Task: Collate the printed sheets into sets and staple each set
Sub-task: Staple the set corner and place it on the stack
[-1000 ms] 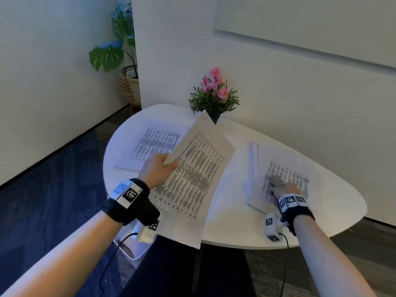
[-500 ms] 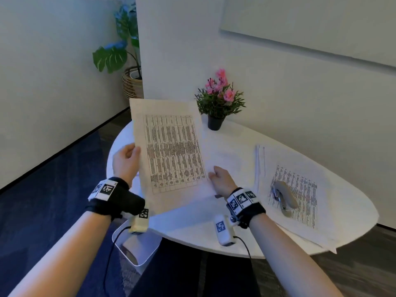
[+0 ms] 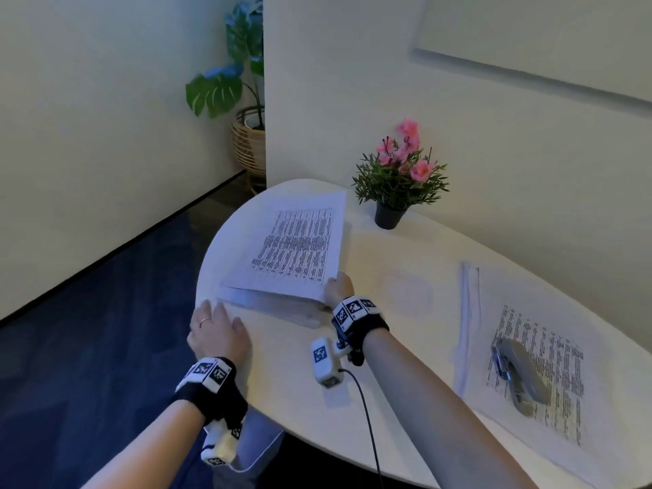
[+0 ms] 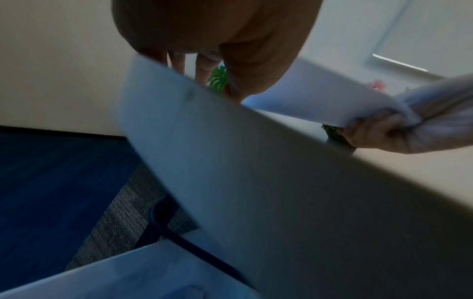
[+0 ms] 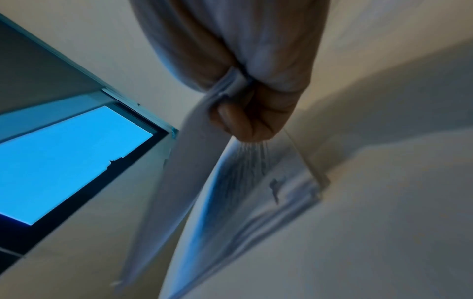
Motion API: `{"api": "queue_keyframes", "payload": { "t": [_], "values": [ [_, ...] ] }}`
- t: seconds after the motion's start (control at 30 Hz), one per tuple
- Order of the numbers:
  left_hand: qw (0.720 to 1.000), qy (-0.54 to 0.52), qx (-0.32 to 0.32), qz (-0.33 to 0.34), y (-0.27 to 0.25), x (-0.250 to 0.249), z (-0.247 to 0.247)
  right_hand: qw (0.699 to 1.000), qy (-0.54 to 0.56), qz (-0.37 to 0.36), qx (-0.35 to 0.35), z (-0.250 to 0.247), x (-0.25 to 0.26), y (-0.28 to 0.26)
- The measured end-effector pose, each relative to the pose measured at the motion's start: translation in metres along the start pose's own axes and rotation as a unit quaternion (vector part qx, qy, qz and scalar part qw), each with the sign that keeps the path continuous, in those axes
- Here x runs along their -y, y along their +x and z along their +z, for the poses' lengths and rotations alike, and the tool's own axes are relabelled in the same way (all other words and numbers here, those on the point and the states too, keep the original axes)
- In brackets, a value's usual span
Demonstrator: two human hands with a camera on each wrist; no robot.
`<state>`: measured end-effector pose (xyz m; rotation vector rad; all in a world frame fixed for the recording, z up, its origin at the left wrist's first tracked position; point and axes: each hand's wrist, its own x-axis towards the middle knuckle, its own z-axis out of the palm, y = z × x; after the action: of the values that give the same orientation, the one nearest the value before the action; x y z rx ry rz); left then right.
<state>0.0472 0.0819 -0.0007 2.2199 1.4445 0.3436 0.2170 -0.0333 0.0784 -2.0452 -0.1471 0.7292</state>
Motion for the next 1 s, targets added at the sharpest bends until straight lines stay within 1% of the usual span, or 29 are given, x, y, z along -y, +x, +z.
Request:
{"api": "queue_keyframes", "payload": {
  "t": [0.1,0.17,0.23,0.4,0.57,0.73,0.83,0.9,1.0],
  "values": [
    [0.999,-0.011,-0.008,0.045,-0.005,-0.006,0.004,0.997,-0.065,0.027,0.007,0.005,-0.009,0.005],
    [0.998,-0.025,-0.022,0.048,-0.007,-0.007,0.005,0.992,-0.120,0.022,0.016,0.007,-0.016,0.011],
    [0.998,-0.038,-0.030,0.039,-0.007,-0.006,0.005,0.988,-0.153,-0.001,0.017,0.007,-0.020,0.016],
    [0.998,-0.038,-0.044,0.037,-0.006,-0.006,0.008,0.984,-0.176,-0.036,0.018,0.008,-0.025,0.019],
    [0.998,-0.027,-0.047,0.045,-0.006,-0.006,0.008,0.978,-0.209,-0.021,0.009,0.009,-0.023,0.016],
    [0.998,-0.025,-0.034,0.049,0.000,-0.004,0.007,0.970,-0.240,-0.023,0.010,0.007,-0.016,0.008],
    [0.998,-0.030,-0.020,0.042,0.003,-0.005,0.006,0.963,-0.265,-0.042,-0.010,-0.002,-0.015,0.000],
    [0.999,-0.027,0.001,0.036,0.002,-0.006,0.004,0.964,-0.260,-0.051,-0.015,-0.017,-0.017,-0.008],
    [0.999,0.001,0.035,0.036,-0.007,-0.009,0.005,0.976,-0.211,-0.045,-0.008,-0.058,-0.030,-0.025]
  ]
}}
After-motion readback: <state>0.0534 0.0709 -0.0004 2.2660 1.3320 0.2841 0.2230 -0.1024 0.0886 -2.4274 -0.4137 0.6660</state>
